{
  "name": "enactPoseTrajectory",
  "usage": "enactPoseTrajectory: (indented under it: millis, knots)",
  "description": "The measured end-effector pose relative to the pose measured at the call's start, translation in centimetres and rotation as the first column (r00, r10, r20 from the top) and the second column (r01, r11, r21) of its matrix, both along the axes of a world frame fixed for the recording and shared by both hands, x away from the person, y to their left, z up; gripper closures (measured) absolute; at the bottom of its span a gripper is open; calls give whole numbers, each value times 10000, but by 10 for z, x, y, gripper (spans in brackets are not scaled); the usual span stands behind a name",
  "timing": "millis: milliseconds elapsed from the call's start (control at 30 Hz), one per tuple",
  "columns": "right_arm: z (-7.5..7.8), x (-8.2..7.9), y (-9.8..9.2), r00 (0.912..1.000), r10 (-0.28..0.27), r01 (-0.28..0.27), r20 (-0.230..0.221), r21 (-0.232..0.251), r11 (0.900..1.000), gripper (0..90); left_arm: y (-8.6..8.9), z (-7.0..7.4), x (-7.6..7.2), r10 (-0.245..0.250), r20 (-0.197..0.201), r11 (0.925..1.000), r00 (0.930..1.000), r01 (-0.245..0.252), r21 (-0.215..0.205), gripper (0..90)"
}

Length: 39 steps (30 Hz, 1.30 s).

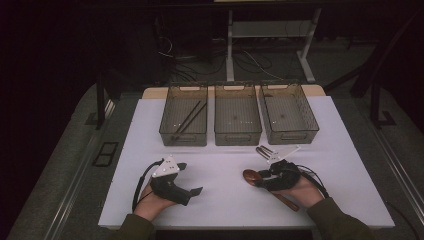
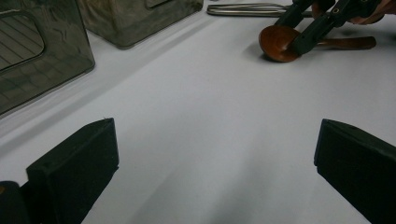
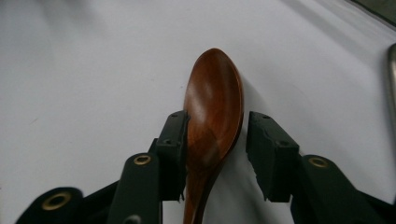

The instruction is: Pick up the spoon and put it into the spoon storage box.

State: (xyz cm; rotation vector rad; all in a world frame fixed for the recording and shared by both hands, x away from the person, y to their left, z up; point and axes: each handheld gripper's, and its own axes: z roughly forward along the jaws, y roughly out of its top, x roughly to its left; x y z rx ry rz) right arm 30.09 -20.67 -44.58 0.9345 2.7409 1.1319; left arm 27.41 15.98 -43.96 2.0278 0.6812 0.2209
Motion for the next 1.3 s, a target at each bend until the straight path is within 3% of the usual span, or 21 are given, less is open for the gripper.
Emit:
enactPoseTrajectory:
  millis: [733,1300]
  knots:
    - [2,-4,7,9990,420,-415,140,-343,9986,803,0,0,0,-67,15,10000,10000,67,-26,0]
    - [20,1,-1,9991,-149,150,391,-2,9999,805,-2,-2,0,-299,57,9995,9995,299,-43,0]
